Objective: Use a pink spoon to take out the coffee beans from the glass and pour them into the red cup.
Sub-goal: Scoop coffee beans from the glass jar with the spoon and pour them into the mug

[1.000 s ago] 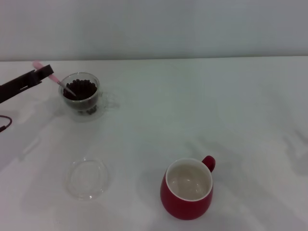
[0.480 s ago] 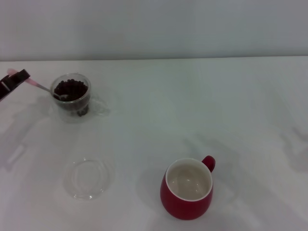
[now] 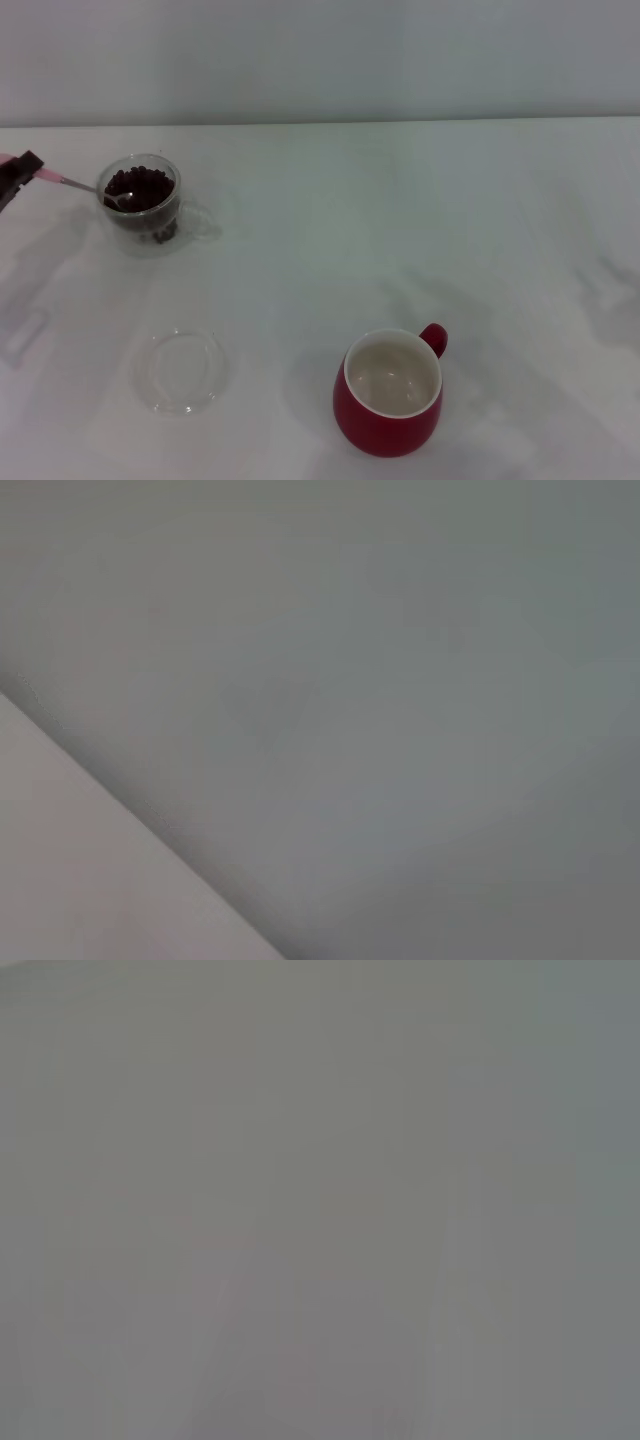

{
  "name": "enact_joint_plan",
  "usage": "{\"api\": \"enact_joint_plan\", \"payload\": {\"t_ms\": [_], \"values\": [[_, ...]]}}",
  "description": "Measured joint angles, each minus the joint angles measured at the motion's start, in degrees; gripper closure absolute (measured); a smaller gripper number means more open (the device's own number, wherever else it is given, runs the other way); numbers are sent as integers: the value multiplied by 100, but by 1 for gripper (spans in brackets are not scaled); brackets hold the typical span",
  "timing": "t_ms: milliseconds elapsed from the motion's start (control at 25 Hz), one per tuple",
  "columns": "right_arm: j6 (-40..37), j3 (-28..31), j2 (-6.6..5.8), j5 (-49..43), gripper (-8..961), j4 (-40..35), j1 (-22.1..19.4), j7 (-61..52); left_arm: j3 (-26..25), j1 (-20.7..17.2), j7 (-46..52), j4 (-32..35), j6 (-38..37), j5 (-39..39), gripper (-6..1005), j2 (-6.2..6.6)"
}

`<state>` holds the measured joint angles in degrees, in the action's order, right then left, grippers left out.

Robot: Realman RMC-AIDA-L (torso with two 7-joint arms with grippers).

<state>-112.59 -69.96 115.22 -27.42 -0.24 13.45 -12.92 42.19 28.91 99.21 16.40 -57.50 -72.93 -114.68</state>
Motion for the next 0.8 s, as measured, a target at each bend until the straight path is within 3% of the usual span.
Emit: {"api": "enact_joint_plan", "payload": {"t_ms": [720, 800], "values": [[439, 18, 0, 0, 580, -198, 100, -85, 0, -262, 108, -24, -903, 663, 867, 90], [452, 18, 0, 0, 580, -211, 125, -110, 49, -254, 161, -28, -1143, 606, 867, 153]]}}
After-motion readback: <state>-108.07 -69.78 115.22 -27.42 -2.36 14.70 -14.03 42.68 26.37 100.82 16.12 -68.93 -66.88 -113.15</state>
